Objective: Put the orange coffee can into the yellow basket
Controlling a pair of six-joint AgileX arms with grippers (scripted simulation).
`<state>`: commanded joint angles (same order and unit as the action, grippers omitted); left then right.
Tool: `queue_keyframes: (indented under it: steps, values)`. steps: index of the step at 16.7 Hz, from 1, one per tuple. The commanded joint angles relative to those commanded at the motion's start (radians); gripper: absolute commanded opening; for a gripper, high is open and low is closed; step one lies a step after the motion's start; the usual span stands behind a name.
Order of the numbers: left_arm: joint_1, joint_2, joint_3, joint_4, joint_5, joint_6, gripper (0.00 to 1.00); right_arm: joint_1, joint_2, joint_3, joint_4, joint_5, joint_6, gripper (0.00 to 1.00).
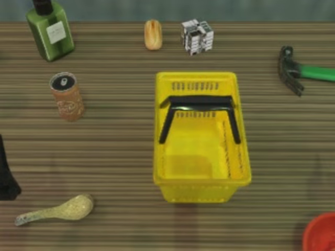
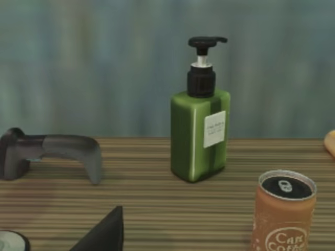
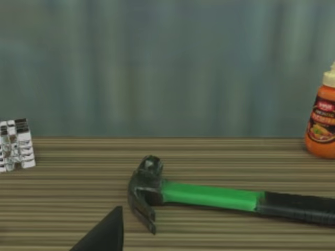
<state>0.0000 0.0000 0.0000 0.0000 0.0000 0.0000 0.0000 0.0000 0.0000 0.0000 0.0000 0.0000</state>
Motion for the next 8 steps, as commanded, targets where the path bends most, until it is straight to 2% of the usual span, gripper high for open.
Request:
queue_keyframes:
  steps: [4,8]
  values:
    - [-0.006,0.028,0.023,-0.022,0.004,0.008,1.0,0.0,0.0,0.0,0.0,0.0,0.0,1.0]
    - [-0.035,0.199,0.166,-0.152,0.019,0.055,1.0,0.0,0.0,0.0,0.0,0.0,0.0,1.0]
